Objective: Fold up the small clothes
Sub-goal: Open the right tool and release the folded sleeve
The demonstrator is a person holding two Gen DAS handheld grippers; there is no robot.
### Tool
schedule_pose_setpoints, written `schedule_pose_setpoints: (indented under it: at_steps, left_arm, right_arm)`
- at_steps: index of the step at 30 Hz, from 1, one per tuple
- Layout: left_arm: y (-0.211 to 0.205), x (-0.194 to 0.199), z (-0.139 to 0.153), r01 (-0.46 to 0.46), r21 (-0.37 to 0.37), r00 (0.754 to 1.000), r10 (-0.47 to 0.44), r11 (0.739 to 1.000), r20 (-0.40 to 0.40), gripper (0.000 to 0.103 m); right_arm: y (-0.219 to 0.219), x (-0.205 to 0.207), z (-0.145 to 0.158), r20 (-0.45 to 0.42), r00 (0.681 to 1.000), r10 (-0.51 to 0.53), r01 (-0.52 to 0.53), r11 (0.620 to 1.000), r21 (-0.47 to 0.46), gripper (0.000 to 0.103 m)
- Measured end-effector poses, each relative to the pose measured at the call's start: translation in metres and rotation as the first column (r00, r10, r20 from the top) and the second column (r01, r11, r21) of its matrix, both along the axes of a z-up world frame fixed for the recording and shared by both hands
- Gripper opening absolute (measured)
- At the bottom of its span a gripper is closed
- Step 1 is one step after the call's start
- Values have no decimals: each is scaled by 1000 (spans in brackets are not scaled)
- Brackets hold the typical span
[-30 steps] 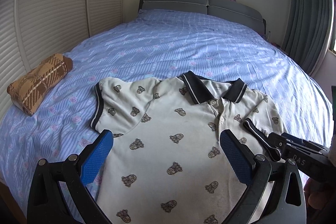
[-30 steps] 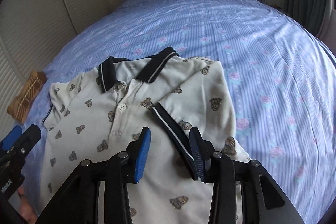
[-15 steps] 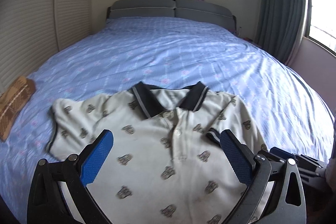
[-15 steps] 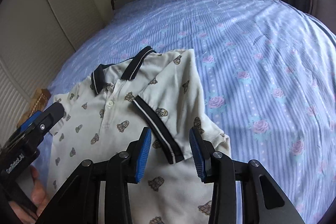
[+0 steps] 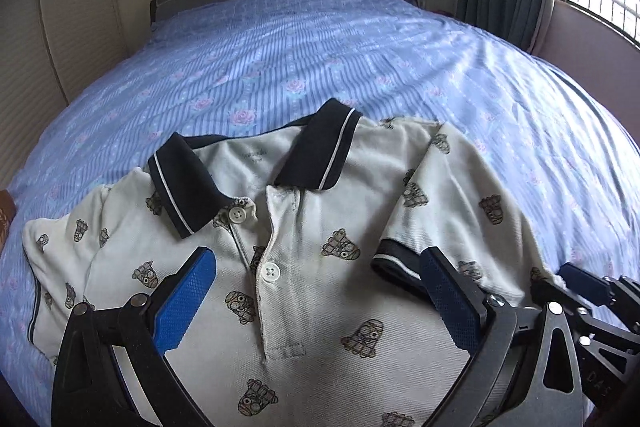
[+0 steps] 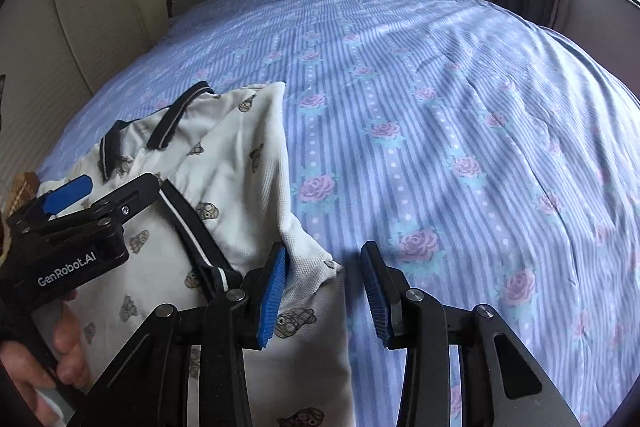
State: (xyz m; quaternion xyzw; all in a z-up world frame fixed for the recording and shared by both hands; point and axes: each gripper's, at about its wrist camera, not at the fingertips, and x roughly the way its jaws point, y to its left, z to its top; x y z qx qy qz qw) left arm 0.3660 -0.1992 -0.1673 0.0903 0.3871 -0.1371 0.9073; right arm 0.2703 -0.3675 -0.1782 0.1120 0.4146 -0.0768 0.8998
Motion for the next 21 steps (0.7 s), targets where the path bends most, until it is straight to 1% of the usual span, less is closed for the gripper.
schedule_pose_setpoints:
  at_steps: [2, 3, 5, 7, 11, 12, 14, 16, 19, 21]
  left_arm:
    - [3, 7, -11, -35, 37, 999, 36, 999, -27, 103]
    - [5, 9, -14, -45, 33, 998, 46, 998, -38, 103]
    - [12, 11, -17, -58, -3, 997, 57, 998, -55, 103]
    - [14, 8, -14, -60, -7, 997, 60, 998, -47, 103]
    - [16, -1, -7, -43, -27, 999, 43, 999, -18, 103]
    - [17, -2, -7, -44, -22, 999, 43, 999, -18, 103]
    - [15, 1, -11, -51, 8, 998, 51, 999, -29, 103]
    - [16, 5, -16, -69, 30, 997, 70, 997, -45, 103]
    - [22, 2, -13, -78, 15, 996, 79, 997, -43, 103]
    - [26, -2, -9, -77, 8, 997, 77, 997, -32, 103]
  right_arm:
    - [2, 0, -2, 1, 1000, -4, 4, 1000, -31, 39]
    - [3, -1, -3, 2, 1000, -2, 2, 999, -50, 39]
    - [7, -2, -3, 5, 1000, 0, 0, 997, -78, 39]
    - [8, -8, 0, 11, 1000, -2, 3, 997, -78, 39]
    - [4, -21, 10, 46, 999, -12, 14, 999, -31, 41]
    - [5, -24, 11, 55, 998, -9, 10, 1000, -28, 41]
    - [10, -25, 8, 40, 999, 14, -12, 999, -49, 43]
    - [17, -21, -2, -17, 999, 36, -37, 995, -94, 45]
    - [22, -26, 0, -13, 999, 45, -47, 991, -128, 45]
    - [20, -29, 4, 9, 999, 38, -37, 993, -112, 45]
